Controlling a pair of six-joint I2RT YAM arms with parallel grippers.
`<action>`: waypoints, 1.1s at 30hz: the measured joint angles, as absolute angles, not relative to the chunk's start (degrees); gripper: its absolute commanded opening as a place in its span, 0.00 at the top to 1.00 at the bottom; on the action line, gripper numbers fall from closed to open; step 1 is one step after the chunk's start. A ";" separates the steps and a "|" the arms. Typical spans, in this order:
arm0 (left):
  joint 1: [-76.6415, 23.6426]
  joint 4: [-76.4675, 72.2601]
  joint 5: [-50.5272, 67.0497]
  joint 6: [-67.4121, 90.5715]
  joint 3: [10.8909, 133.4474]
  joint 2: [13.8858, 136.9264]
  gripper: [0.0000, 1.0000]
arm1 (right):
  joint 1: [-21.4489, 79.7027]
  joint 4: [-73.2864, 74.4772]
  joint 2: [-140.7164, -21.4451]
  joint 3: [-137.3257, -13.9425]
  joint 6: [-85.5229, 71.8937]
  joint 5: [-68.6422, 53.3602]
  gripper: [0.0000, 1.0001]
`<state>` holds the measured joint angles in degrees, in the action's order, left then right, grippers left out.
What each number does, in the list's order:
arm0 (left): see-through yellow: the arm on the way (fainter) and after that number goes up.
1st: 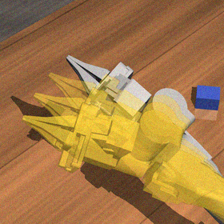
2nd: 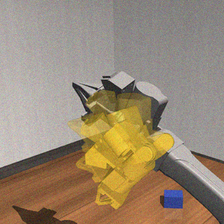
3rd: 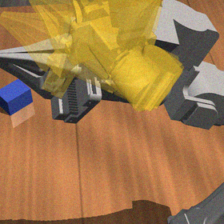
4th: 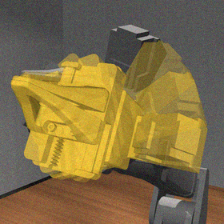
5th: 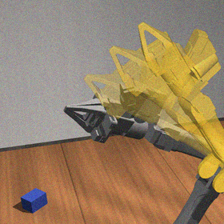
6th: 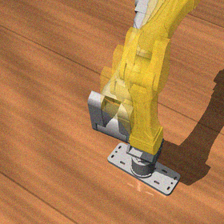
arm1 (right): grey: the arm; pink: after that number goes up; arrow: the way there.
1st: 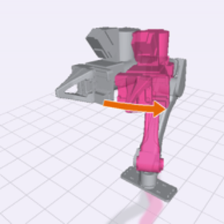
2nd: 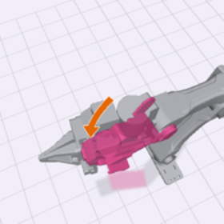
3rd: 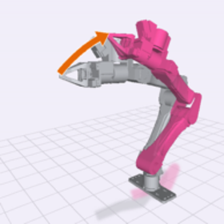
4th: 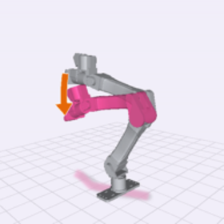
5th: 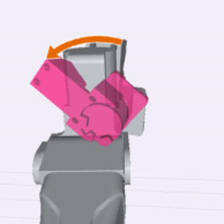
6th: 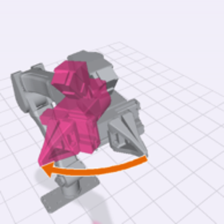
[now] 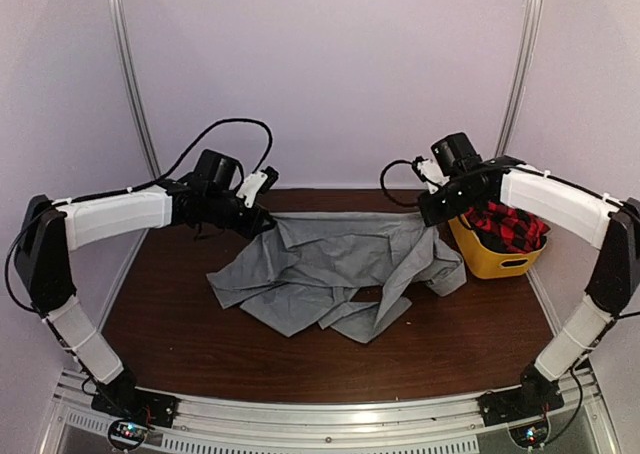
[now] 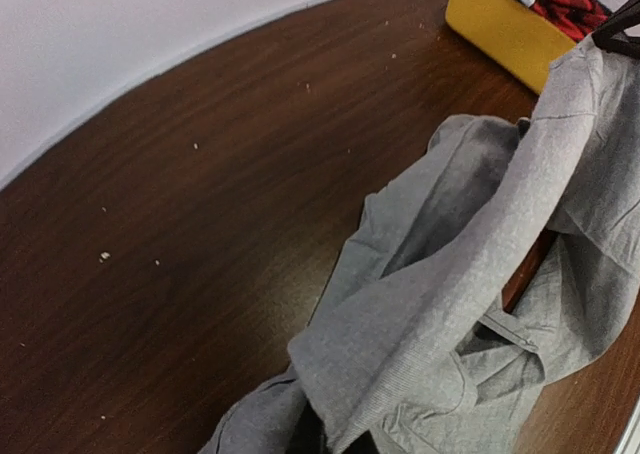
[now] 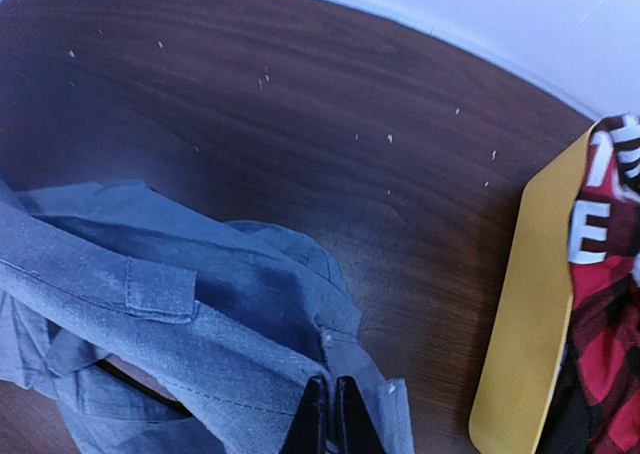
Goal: Fold and stack the long sleeve shirts
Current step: Flatten out the crumpled shirt at the center of the board.
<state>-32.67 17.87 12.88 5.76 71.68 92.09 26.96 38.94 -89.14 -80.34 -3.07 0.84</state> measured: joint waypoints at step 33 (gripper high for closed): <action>-29.32 12.91 17.02 11.73 71.70 101.67 1.00 | 32.77 33.80 -81.76 -63.18 -7.73 -6.20 0.33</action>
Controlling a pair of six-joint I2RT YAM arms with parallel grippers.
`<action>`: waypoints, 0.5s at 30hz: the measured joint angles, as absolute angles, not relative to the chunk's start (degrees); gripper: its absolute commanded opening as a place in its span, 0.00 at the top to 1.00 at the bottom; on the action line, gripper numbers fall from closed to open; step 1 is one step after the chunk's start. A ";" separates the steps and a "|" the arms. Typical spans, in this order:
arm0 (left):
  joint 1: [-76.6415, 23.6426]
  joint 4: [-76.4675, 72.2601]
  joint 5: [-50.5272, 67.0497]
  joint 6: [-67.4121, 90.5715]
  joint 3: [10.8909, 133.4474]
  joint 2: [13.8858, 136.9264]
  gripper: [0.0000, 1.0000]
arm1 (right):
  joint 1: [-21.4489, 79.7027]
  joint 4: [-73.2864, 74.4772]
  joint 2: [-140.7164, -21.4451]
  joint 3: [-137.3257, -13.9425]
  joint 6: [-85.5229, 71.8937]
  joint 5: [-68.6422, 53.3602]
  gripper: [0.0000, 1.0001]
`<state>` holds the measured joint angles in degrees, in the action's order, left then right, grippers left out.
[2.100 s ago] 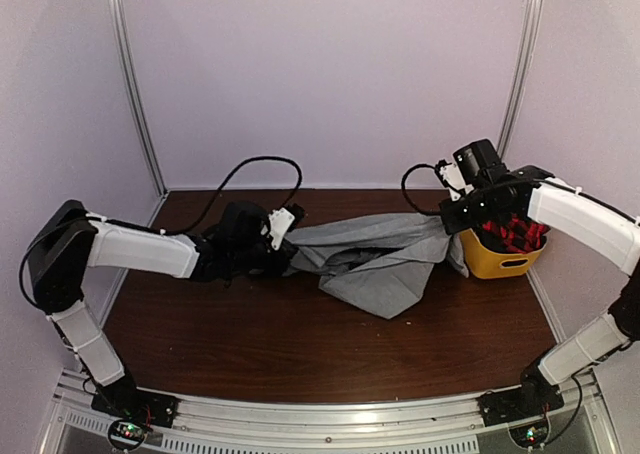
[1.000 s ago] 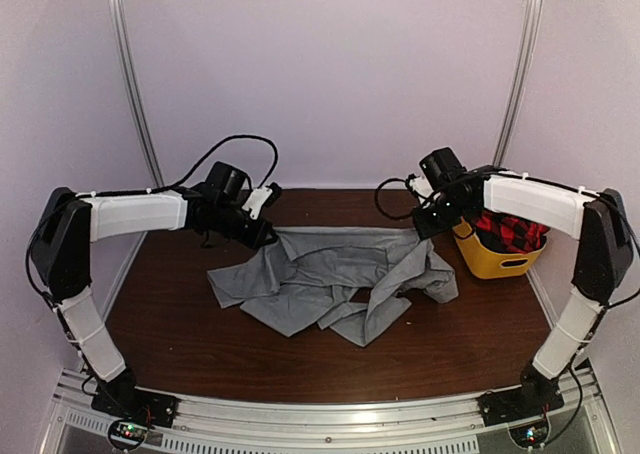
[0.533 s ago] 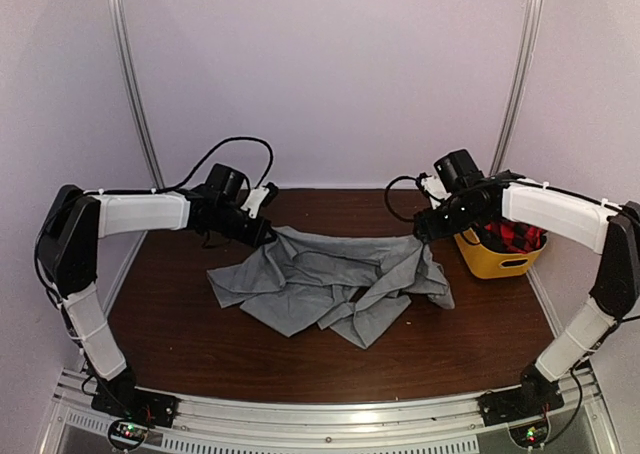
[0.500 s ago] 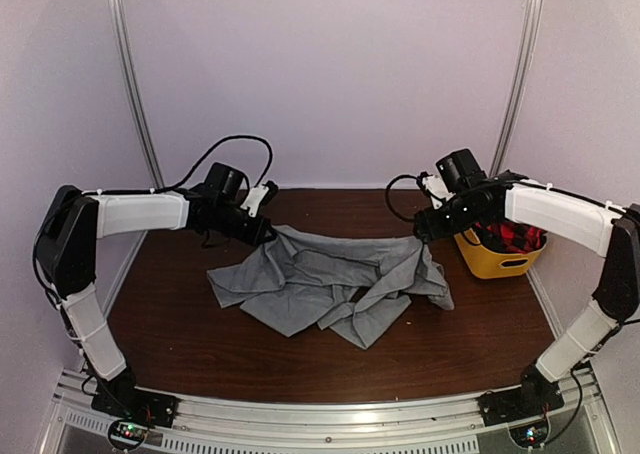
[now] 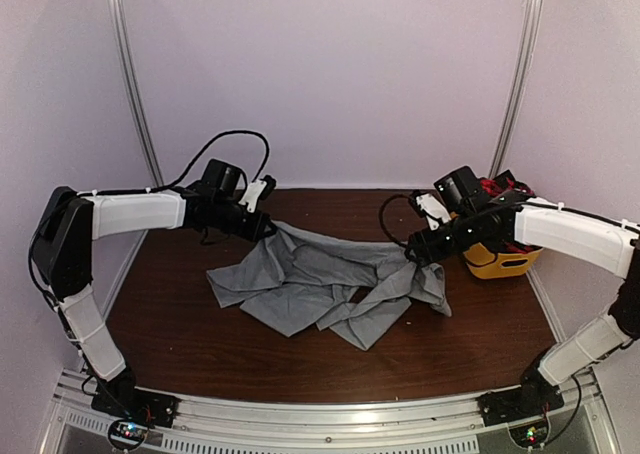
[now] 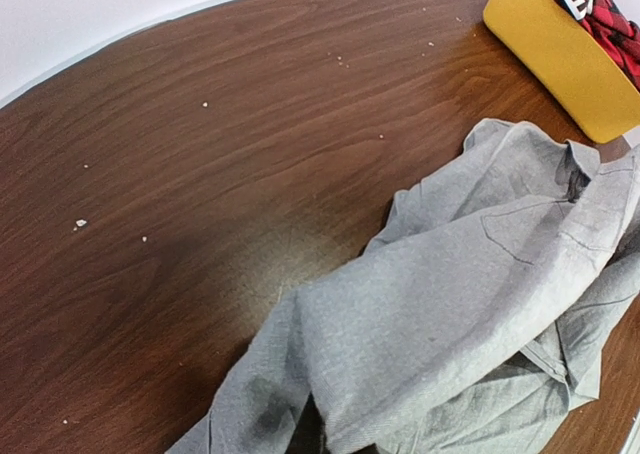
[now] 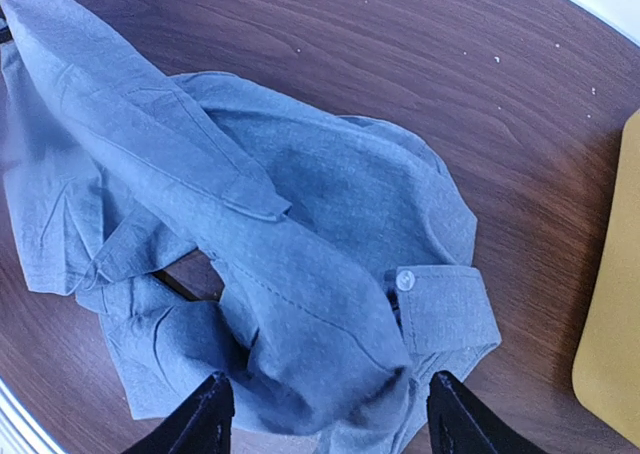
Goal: Fold and stack the long sleeve shirts
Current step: Flatten out the crumpled shirt at the center of the board.
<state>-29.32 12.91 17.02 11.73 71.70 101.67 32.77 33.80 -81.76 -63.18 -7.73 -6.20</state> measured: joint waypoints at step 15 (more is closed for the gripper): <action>-27.68 12.91 16.84 13.04 71.70 101.65 1.00 | 32.75 34.79 -75.44 -54.68 -11.86 -4.27 0.46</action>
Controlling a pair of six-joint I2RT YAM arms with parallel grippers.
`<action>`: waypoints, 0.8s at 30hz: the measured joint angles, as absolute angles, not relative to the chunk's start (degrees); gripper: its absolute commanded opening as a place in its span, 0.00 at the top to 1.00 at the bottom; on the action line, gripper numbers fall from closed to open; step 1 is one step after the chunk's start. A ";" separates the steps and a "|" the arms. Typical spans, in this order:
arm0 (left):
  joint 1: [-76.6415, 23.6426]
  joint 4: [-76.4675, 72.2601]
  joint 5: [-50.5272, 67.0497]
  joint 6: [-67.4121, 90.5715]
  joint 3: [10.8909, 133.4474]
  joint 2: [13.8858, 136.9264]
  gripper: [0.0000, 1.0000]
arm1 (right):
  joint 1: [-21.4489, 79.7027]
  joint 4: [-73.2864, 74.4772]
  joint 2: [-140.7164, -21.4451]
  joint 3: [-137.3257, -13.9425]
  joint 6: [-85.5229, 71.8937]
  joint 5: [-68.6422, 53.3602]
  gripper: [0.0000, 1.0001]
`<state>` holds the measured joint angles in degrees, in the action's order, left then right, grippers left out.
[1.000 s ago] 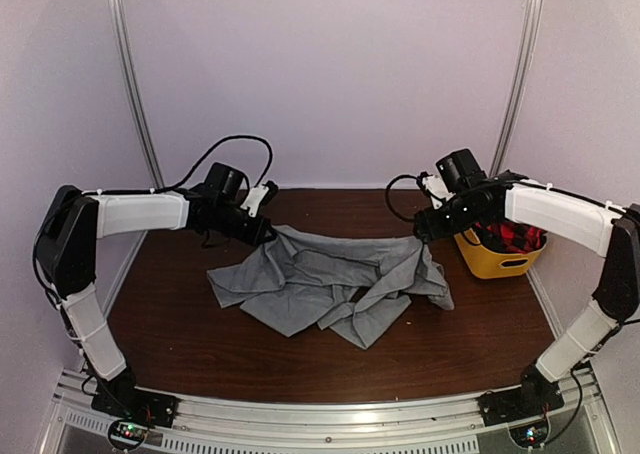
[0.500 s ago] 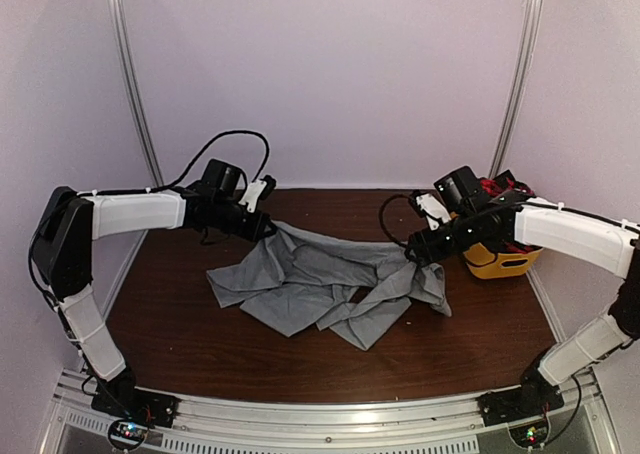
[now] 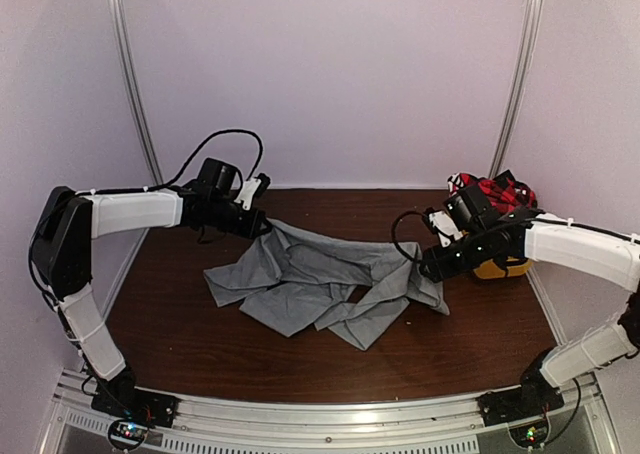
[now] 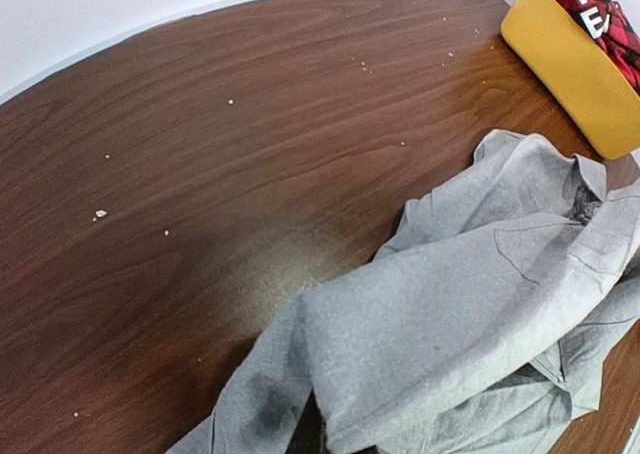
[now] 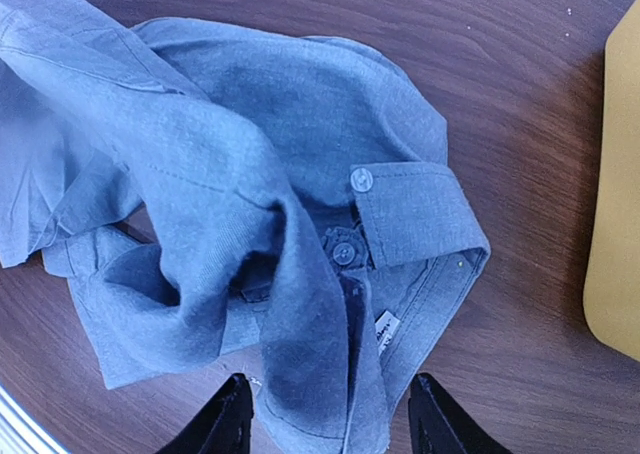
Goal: Fold and stack the long sleeve shirts
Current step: Flatten out the crumpled shirt at the center of the board.
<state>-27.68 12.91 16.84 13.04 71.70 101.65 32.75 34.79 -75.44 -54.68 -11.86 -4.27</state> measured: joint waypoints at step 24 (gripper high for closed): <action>-27.70 11.90 16.51 13.50 69.45 100.42 0.88 | 29.56 35.92 -77.65 -61.58 -11.86 3.11 1.00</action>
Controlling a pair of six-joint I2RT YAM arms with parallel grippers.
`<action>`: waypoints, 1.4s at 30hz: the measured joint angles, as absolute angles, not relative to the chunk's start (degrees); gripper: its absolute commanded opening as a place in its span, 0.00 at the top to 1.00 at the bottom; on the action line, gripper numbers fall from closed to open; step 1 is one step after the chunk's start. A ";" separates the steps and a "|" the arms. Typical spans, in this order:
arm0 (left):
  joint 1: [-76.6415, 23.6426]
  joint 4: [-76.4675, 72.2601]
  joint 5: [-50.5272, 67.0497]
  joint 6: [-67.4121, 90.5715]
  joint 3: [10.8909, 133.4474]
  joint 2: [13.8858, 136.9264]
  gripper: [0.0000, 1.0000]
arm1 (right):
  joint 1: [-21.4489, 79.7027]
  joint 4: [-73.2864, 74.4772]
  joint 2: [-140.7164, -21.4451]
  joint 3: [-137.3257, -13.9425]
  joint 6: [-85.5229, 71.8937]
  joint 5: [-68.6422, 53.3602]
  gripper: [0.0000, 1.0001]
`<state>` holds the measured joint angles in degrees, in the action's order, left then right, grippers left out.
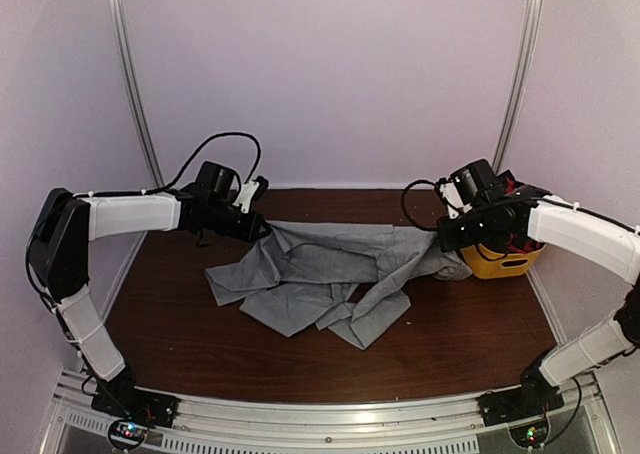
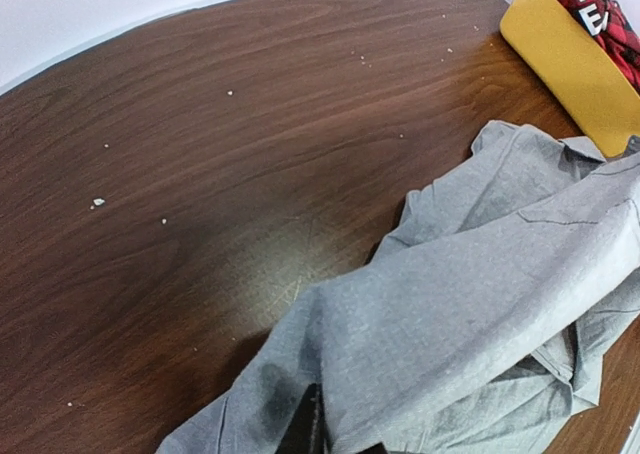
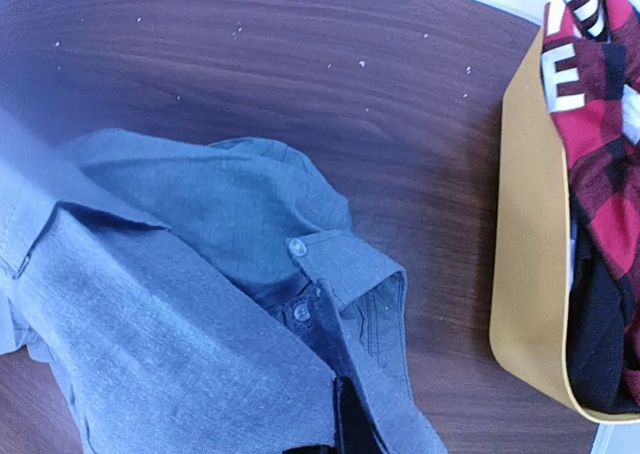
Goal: Fold and stack the long sleeve shirts
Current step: Flatten out the crumpled shirt at the center of the board.
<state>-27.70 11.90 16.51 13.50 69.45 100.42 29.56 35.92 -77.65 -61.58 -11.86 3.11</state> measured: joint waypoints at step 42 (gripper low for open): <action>-42.78 -4.69 -3.57 28.88 54.96 102.74 0.45 | 21.06 31.20 -94.45 -69.32 -6.13 -3.79 1.00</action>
